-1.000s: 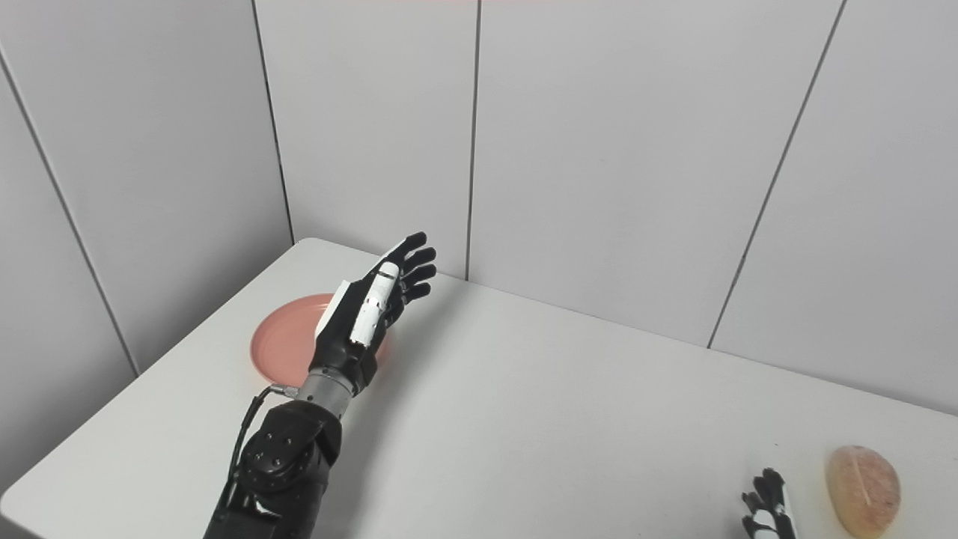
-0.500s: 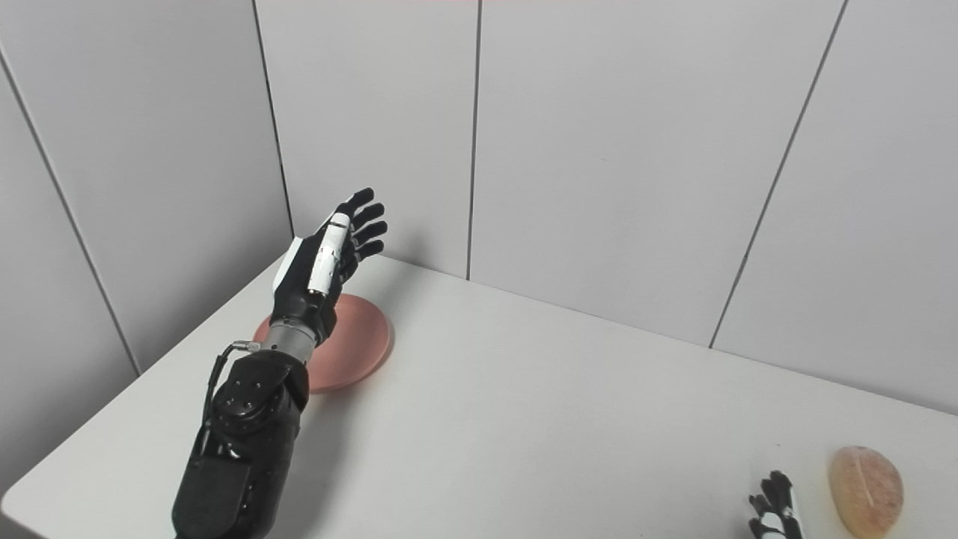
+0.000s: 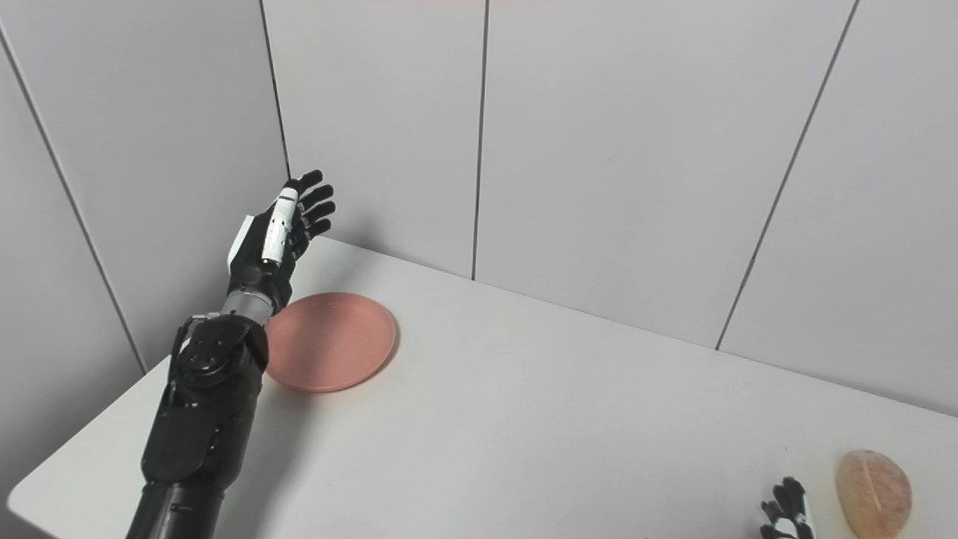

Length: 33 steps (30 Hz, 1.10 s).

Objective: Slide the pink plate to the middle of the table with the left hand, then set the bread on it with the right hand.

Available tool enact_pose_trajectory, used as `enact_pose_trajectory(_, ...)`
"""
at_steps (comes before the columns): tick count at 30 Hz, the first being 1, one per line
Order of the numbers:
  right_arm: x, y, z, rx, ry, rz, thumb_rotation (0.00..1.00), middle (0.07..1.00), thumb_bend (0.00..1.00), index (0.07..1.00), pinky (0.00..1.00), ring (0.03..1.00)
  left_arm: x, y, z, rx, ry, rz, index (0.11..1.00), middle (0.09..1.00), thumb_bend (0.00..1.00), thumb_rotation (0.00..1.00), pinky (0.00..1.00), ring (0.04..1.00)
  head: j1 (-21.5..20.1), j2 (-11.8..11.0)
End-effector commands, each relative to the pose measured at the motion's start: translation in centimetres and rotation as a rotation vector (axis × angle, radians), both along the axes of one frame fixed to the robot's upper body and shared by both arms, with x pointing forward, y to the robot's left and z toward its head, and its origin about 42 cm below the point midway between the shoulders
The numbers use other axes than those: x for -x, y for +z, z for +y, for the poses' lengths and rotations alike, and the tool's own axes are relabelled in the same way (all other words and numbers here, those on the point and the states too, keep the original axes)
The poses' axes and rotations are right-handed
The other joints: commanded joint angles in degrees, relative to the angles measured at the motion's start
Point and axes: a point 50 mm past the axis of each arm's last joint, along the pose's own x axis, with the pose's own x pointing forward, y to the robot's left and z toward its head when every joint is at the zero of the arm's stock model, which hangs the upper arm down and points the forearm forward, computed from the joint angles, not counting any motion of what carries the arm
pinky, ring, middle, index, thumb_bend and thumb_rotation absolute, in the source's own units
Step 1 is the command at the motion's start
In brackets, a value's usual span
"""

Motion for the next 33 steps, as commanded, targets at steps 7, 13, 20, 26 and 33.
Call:
enact_pose_trajectory(7, -0.5, 1.3, -0.4, 0.009, -0.004, -0.05, 1.0, 0.99, 0.12, 0.987, 1.0, 0.989, -0.3, 3.6, 3.3, 0.047, 0.005, -0.111, 0.876, 0.893, 0.36, 1.0, 0.9, 0.888, 0.4, 0.0)
enact_pose_trajectory(13, -0.6, 1.3, -0.7, -0.001, -0.002, -0.049, 1.0, 0.993, 0.11, 0.995, 1.0, 0.994, 0.6, 3.1, 5.1, 0.058, 0.034, -0.099, 0.895, 0.91, 0.34, 1.0, 0.94, 0.911, 0.6, 0.2)
enact_pose_trajectory(20, -0.6, 1.3, -1.0, 0.012, -0.004, -0.047, 1.0, 0.987, 0.1, 0.988, 1.0, 0.985, 1.1, 2.0, 6.4, 0.118, 0.054, -0.093, 0.903, 0.916, 0.34, 1.0, 0.93, 0.917, 1.2, 0.6)
enact_pose_trajectory(26, -0.6, 1.3, -1.1, 0.012, 0.007, -0.051, 1.0, 0.991, 0.11, 0.992, 1.0, 0.991, 0.9, 1.0, 7.2, 0.14, 0.073, -0.061, 0.896, 0.909, 0.34, 1.0, 0.94, 0.916, 1.4, 0.8)
enact_pose_trajectory(33, -0.5, 1.4, -1.2, 0.02, 0.005, -0.048, 1.0, 0.99, 0.13, 0.989, 1.0, 0.989, 0.6, 0.0, 7.8, 0.17, 0.071, -0.045, 0.908, 0.917, 0.33, 1.0, 0.95, 0.919, 1.5, 1.3)
